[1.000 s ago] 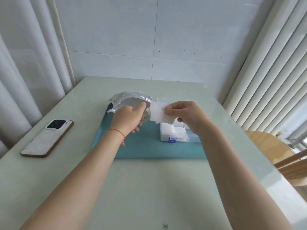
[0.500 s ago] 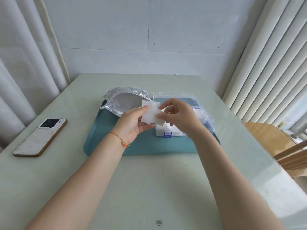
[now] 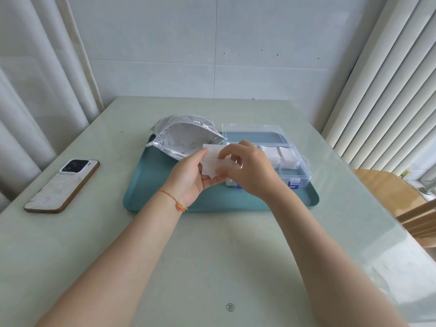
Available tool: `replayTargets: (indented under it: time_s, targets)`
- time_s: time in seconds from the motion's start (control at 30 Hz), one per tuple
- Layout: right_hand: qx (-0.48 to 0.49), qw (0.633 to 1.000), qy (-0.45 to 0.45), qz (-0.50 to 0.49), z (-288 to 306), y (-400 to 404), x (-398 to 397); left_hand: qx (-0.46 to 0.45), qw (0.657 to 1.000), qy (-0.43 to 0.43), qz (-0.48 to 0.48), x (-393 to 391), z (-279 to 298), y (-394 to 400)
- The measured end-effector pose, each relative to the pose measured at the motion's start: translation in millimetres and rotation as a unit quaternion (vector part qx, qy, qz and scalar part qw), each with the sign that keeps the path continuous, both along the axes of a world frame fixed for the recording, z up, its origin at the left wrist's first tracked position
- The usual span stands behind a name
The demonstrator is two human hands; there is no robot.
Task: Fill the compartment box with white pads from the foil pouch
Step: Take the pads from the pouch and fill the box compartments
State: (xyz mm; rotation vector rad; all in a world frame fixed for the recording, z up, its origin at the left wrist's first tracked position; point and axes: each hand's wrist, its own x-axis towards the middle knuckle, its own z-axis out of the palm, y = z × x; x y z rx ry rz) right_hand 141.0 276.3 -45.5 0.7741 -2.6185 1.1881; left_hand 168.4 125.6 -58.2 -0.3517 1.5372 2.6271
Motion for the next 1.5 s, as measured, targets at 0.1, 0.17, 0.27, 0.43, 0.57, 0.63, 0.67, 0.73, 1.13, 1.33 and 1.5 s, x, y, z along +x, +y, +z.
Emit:
replayTargets:
  time_s: [0.1,0.17,0.27,0.43,0.57,0.63,0.67,0.73,1.13,1.33,1.5]
  targets:
    - [-0.018,1.0,0.021,-0.014,-3,-1,-1,0.008,1.0,0.005,0.009,-1,1,0]
    - [-0.048,0.997,0.019,-0.05,0,0,-3,0.013,1.0,0.01,0.026,-2,1,-1]
    - [-0.154,0.979,-0.039,-0.125,7,9,-9,0.026,0.998,0.016,0.046,-4,1,-3]
    - [-0.293,0.936,-0.189,-0.055,17,21,-5,0.011,0.999,0.024,0.045,-4,0,-4]
    - [-0.183,0.967,-0.177,-0.025,14,10,0,-0.009,0.999,0.032,0.028,-3,0,-4]
    - [-0.16,0.975,-0.148,-0.045,12,7,2,-0.015,0.999,0.035,0.016,-2,1,-4]
    - [-0.162,0.975,-0.14,-0.052,11,7,2,-0.021,0.999,0.037,0.007,-1,2,-4]
    - [-0.173,0.974,-0.134,-0.055,11,9,0,-0.046,0.998,0.04,-0.021,1,4,-4]
    - [-0.118,0.977,-0.176,-0.02,9,18,-8,-0.107,0.991,-0.01,-0.082,5,5,-7]
    - [-0.147,0.971,-0.185,-0.04,15,25,-8,-0.051,0.998,-0.026,-0.014,-1,2,-9]
    - [-0.072,0.981,-0.182,-0.003,13,14,0,-0.062,0.997,-0.009,-0.033,1,3,-6]
